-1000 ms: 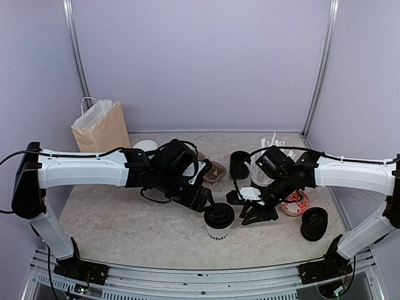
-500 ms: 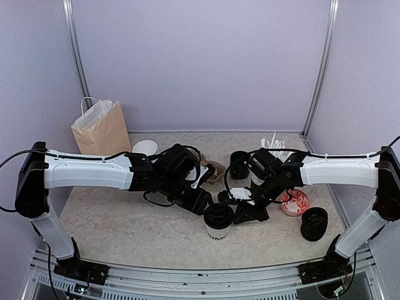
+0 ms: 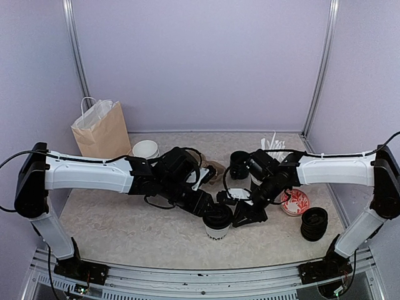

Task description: Pack the takeout coffee

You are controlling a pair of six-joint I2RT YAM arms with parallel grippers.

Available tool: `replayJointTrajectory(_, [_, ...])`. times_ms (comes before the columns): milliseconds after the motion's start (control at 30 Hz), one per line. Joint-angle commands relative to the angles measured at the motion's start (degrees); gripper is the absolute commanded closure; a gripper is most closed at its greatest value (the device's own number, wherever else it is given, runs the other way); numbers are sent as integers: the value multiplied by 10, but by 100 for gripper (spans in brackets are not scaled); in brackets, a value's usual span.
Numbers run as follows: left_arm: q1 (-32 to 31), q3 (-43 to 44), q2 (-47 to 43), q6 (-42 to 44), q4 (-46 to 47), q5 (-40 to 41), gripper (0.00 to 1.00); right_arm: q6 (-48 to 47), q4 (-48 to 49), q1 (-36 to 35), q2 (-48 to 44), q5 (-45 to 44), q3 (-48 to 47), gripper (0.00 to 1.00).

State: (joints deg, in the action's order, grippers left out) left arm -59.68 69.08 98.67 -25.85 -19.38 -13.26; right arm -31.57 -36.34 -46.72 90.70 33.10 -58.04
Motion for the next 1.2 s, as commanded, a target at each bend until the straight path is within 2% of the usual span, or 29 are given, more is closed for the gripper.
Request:
replayJointTrajectory(0, [-8,-28,3,-1,-36,16,46,5,-48,-3,-55,16,-3,80])
replayJointTrajectory(67, [-7,-29,1,0,-31,10,46,15,-67,-2,-64,39,-10,71])
replayJointTrajectory(133, [-7,-30,1,0,-28,9,46,32,-78,-1,-64,49,-18,68])
replayJointTrajectory(567, [-7,-28,5,4,-25,6,46,100,-63,29,-11,23,-78,67])
replayJointTrajectory(900, [-8,-25,9,7,-22,2,46,118,-71,40,22,38,-107,64])
replayJointTrajectory(1167, [-7,-24,15,14,-22,0,47,139,-59,41,60,-6,-113,67])
